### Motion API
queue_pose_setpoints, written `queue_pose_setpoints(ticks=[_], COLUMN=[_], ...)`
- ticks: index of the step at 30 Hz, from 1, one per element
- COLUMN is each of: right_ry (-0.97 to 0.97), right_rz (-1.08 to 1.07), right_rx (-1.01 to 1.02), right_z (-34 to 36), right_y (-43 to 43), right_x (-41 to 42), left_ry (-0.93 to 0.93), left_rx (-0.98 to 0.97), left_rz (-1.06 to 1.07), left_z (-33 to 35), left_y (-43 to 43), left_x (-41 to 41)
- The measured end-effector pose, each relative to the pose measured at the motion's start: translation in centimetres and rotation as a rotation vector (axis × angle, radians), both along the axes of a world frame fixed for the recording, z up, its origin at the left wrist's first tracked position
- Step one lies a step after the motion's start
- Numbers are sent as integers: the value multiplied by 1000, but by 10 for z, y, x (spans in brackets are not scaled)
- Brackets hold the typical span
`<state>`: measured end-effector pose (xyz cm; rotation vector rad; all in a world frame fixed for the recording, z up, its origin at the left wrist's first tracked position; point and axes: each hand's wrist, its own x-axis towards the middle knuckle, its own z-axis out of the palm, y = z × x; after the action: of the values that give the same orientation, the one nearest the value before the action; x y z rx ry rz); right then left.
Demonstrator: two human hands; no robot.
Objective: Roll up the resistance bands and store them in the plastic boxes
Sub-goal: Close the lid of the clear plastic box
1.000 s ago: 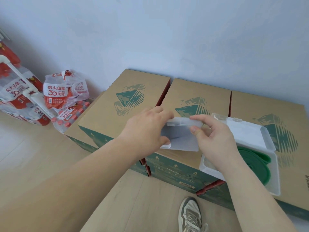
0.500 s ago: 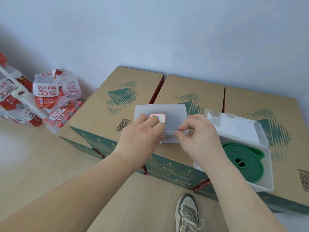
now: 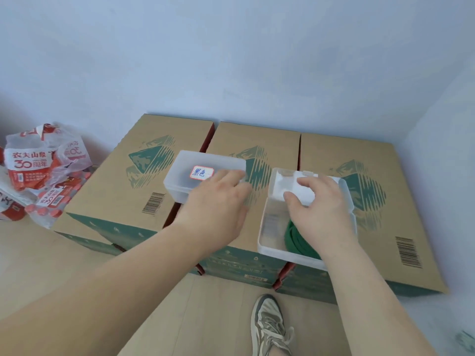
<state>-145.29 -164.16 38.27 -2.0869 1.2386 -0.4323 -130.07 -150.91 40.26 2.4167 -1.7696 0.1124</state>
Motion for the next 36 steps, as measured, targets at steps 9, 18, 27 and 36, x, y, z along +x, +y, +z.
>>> queue_pose_setpoints(ticks=[9,18,27,36], right_ry=[-163,-348,125,221], right_rz=[-213,38,210,137], right_rx=[317,9,18,-259], right_z=[-1,27,9,-22], right_y=[-34,-27,-15,2], right_x=[-44,-43,-29,-10], left_ry=[280,305,169,-16], left_rx=[140,-165,-65,92], left_rz=[66,133,-79,-67], left_z=[-23,-23,-30,-46], left_y=[-12,-21,-9,-14], left_x=[-47,-40,-37,-49])
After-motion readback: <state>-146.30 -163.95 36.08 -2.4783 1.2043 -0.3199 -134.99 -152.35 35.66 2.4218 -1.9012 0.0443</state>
